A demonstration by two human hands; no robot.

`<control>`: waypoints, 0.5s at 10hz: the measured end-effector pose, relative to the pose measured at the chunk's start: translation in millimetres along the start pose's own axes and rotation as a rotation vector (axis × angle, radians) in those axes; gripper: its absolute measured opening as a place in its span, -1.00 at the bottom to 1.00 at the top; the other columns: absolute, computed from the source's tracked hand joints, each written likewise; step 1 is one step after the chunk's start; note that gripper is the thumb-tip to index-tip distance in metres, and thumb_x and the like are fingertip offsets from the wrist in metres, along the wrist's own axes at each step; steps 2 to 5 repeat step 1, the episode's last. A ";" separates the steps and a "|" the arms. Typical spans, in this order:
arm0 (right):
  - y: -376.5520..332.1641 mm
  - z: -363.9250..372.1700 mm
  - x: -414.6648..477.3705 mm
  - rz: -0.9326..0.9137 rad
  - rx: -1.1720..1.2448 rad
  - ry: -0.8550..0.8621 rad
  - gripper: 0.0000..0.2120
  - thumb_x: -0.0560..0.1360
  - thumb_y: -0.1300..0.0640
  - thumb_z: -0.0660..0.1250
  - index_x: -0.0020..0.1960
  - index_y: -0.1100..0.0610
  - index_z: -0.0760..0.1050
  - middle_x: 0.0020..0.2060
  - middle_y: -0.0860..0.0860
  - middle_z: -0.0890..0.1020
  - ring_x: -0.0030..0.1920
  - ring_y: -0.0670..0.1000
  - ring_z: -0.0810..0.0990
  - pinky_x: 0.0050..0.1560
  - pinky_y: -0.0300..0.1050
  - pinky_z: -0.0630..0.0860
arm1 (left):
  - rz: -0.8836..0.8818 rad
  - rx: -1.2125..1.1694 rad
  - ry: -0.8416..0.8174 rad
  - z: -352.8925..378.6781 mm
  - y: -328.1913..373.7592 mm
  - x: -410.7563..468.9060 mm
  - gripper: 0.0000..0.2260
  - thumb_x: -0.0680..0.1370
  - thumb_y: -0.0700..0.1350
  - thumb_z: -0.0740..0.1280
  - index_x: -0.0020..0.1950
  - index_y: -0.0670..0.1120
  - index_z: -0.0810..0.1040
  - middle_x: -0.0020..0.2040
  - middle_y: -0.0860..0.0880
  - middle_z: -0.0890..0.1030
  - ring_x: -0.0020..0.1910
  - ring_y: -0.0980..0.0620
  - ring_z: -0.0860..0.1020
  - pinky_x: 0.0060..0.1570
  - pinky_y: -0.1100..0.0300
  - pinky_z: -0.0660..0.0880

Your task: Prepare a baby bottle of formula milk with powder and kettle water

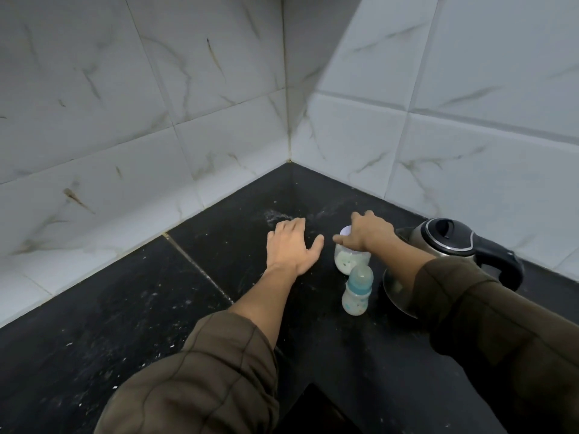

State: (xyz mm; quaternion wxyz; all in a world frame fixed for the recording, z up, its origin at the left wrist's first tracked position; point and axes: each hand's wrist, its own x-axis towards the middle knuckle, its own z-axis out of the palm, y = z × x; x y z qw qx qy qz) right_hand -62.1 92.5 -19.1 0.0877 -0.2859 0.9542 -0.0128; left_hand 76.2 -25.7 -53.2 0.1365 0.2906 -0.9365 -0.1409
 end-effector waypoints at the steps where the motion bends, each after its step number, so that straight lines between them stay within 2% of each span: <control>1: 0.3 -11.0 -3.2 -0.084 0.127 0.146 -0.35 0.64 -0.27 0.18 0.56 0.13 0.27 0.49 0.22 0.34 0.41 0.28 0.44 0.27 0.21 0.47 | 0.027 -0.009 0.063 -11.0 6.6 9.1 -0.41 0.71 0.20 0.07 0.63 -0.12 0.30 0.62 -0.08 0.33 0.63 -0.08 0.19 0.56 -0.05 0.20; 5: 0.3 -11.0 -3.2 -0.084 0.127 0.146 -0.35 0.64 -0.27 0.18 0.56 0.13 0.27 0.49 0.22 0.34 0.41 0.28 0.44 0.27 0.21 0.47 | 0.027 -0.009 0.063 -11.0 6.6 9.1 -0.41 0.71 0.20 0.07 0.63 -0.12 0.30 0.62 -0.08 0.33 0.63 -0.08 0.19 0.56 -0.05 0.20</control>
